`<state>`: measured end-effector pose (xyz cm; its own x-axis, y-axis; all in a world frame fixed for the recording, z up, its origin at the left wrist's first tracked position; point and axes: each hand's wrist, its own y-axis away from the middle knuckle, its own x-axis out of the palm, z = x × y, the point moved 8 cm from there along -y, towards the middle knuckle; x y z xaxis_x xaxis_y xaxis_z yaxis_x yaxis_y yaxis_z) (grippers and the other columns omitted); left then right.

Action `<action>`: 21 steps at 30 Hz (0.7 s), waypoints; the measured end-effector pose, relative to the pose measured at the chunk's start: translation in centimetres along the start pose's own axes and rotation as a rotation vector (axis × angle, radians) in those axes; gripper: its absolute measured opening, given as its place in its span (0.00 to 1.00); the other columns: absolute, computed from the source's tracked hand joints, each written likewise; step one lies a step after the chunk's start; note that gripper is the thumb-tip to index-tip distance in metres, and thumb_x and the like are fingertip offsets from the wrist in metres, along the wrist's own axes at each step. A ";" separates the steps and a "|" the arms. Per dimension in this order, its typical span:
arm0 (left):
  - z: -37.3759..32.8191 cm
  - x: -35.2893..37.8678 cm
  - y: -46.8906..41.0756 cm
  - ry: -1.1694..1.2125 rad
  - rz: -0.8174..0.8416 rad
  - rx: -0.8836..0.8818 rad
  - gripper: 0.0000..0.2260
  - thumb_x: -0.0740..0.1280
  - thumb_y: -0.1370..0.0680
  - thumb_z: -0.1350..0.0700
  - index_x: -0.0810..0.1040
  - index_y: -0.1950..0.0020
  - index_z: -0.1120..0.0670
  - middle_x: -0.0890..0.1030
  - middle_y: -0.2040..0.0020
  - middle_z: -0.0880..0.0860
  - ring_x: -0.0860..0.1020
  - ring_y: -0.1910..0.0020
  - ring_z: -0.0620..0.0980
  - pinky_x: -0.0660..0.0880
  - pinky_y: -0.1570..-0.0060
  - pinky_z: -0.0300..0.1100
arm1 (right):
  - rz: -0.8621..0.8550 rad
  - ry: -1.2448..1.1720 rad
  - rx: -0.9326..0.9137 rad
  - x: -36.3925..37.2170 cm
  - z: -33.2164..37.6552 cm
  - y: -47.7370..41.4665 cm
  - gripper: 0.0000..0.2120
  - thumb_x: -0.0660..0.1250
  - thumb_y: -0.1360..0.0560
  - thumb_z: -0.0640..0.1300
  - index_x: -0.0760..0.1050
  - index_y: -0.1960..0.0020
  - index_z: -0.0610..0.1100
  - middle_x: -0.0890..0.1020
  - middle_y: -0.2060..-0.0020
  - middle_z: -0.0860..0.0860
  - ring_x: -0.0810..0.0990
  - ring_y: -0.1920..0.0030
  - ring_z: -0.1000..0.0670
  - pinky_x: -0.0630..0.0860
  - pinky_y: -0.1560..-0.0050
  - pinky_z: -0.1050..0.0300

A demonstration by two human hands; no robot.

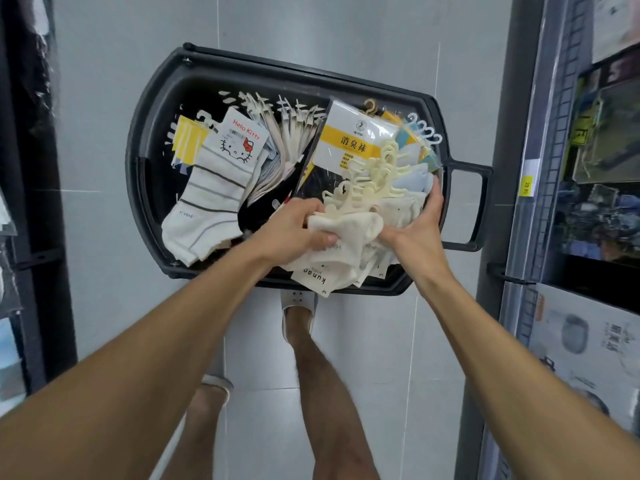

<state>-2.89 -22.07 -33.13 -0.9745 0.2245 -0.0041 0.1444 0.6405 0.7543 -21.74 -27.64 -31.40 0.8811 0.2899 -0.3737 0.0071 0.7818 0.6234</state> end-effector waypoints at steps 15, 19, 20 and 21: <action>2.0 1.0 -1.3 0.323 -0.133 -0.102 0.42 0.79 0.37 0.71 0.67 0.26 0.56 0.80 0.40 0.54 0.80 0.45 0.49 0.77 0.45 0.42 | 0.203 -0.136 0.059 1.1 1.2 0.3 0.33 0.76 0.36 0.25 0.71 0.36 0.42 0.82 0.41 0.45 0.83 0.44 0.49 0.82 0.51 0.60; 0.9 0.6 0.9 0.381 -0.139 -0.020 0.41 0.81 0.40 0.66 0.70 0.29 0.54 0.81 0.43 0.49 0.81 0.47 0.44 0.78 0.51 0.34 | 0.269 -0.181 0.039 0.7 2.5 1.6 0.31 0.77 0.37 0.28 0.74 0.36 0.41 0.86 0.48 0.49 0.85 0.47 0.52 0.80 0.52 0.61; 0.1 0.3 1.7 0.368 -0.150 0.015 0.42 0.82 0.41 0.62 0.69 0.30 0.52 0.80 0.42 0.49 0.80 0.45 0.44 0.77 0.51 0.32 | 0.287 -0.181 0.029 0.4 3.0 2.0 0.31 0.77 0.38 0.31 0.75 0.36 0.39 0.86 0.46 0.47 0.84 0.45 0.49 0.80 0.49 0.58; -0.7 0.0 2.6 0.352 -0.159 0.046 0.45 0.82 0.43 0.58 0.68 0.29 0.50 0.78 0.39 0.50 0.79 0.42 0.45 0.77 0.48 0.33 | 0.313 -0.182 0.015 0.3 3.6 2.6 0.30 0.76 0.39 0.33 0.76 0.37 0.36 0.85 0.45 0.45 0.84 0.44 0.46 0.79 0.48 0.55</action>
<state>-2.63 -20.88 -30.72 -0.9836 -0.1407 0.1132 -0.0132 0.6811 0.7320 -19.73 -27.57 -27.41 0.9116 0.4094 -0.0356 -0.2703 0.6626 0.6985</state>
